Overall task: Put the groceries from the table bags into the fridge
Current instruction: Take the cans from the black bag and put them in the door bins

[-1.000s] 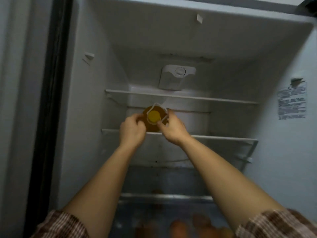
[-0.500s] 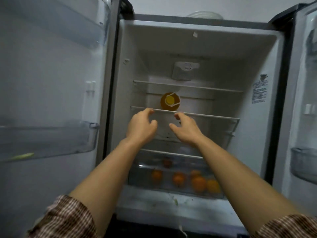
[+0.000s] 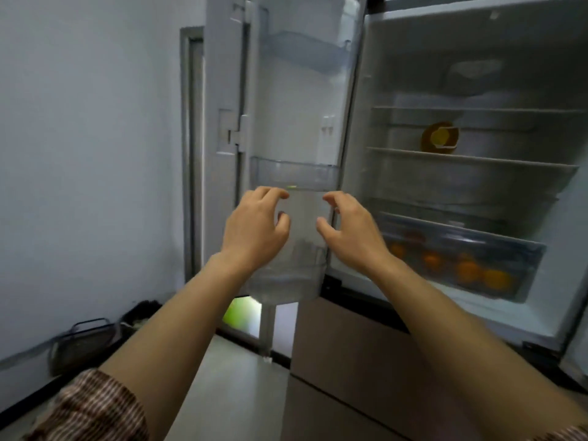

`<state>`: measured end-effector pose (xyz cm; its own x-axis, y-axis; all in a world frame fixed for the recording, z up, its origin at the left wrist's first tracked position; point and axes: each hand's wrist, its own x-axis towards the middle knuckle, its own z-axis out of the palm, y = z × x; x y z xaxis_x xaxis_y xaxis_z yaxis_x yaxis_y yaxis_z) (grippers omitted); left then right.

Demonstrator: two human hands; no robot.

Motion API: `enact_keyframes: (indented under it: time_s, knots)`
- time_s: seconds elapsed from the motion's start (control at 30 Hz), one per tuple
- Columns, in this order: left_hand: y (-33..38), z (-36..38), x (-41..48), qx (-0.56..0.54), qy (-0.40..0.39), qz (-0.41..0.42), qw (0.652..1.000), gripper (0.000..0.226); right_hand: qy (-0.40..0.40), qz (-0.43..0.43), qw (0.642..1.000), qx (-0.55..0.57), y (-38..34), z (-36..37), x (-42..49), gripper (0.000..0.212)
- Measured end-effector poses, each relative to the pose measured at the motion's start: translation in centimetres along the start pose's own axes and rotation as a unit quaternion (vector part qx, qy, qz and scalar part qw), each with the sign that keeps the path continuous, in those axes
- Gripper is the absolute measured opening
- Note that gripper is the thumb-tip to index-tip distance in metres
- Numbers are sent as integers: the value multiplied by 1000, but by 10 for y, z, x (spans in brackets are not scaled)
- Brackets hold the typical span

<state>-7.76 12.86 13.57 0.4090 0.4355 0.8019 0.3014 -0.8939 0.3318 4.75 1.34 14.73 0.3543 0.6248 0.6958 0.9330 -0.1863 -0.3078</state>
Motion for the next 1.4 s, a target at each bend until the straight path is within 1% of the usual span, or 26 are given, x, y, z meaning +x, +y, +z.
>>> enact_keyframes:
  time_s: [0.07, 0.2, 0.3, 0.4, 0.57, 0.7, 1.0, 1.13, 1.23, 1.3, 1.4]
  knots:
    - [-33, -33, -22, 46, -8, -19, 999, 36, -23, -21, 1000, 4, -34, 22, -8, 45]
    - [-108, -101, -68, 128, -37, -93, 987, 37, -76, -79, 994, 18, -114, 80, -20, 45]
    - [-168, -162, -104, 194, -55, -127, 971, 40, -121, -123, 985, 15, -188, 130, -30, 49]
    - [-230, -231, -143, 238, -77, -177, 952, 42, -170, -155, 973, 18, -272, 187, -44, 51]
    - [-332, -348, -210, 292, -109, -249, 917, 43, -247, -164, 954, 35, -413, 287, -77, 51]
    - [-405, -421, -255, 313, -136, -308, 888, 45, -302, -175, 936, 43, -505, 352, -102, 52]
    - [-556, -519, -331, 326, -143, -385, 851, 44, -372, -233, 897, 47, -654, 491, -119, 51]
    - [-639, -554, -350, 329, -133, -405, 843, 44, -379, -257, 887, 64, -709, 564, -112, 54]
    - [-702, -575, -371, 329, -138, -425, 832, 43, -410, -256, 871, 91, -749, 621, -109, 54]
    - [-739, -585, -390, 324, -153, -433, 827, 42, -440, -248, 857, 100, -770, 655, -111, 50]
    - [-785, -599, -422, 305, -162, -427, 836, 38, -471, -238, 843, 102, -797, 701, -115, 44]
